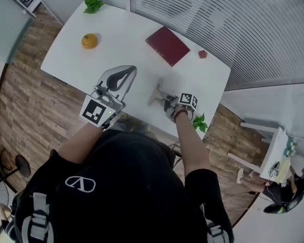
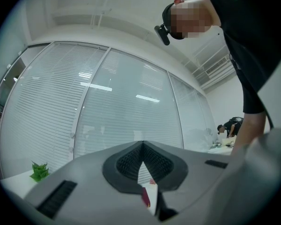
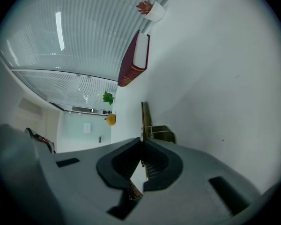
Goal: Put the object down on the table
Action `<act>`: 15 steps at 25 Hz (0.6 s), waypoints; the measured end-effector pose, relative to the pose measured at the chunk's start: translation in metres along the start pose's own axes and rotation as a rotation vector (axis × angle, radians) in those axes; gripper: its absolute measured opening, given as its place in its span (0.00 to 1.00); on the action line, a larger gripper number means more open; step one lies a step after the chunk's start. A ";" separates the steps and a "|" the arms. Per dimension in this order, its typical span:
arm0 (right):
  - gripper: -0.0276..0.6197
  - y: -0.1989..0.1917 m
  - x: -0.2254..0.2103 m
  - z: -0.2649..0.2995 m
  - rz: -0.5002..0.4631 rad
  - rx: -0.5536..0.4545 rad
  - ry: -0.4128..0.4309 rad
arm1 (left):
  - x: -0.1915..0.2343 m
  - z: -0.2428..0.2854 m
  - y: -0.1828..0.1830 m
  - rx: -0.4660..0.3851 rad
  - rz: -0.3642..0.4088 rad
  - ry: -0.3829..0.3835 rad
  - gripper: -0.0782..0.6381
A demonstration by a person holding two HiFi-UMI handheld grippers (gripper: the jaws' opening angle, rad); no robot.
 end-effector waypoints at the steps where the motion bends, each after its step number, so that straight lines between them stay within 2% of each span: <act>1: 0.05 0.001 0.001 0.000 0.000 0.006 -0.008 | 0.000 0.000 0.000 0.000 0.001 0.000 0.12; 6: 0.05 0.002 0.004 0.001 0.009 0.032 -0.068 | -0.002 0.002 0.001 -0.004 -0.001 -0.006 0.12; 12: 0.21 0.003 0.006 -0.003 0.018 0.042 -0.077 | 0.000 0.003 0.002 -0.016 -0.008 -0.005 0.12; 15: 0.21 0.003 0.006 -0.007 0.021 0.040 -0.079 | 0.001 0.003 0.002 -0.018 -0.010 -0.006 0.12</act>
Point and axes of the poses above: the fingertips, and each gripper's own axes: z forward along the fingers, x to its left, y out of its top, the point moved 6 cm from there along -z, backward along the fingers, and after that the axes turned 14 degrees about x, right-handed, at the moved point
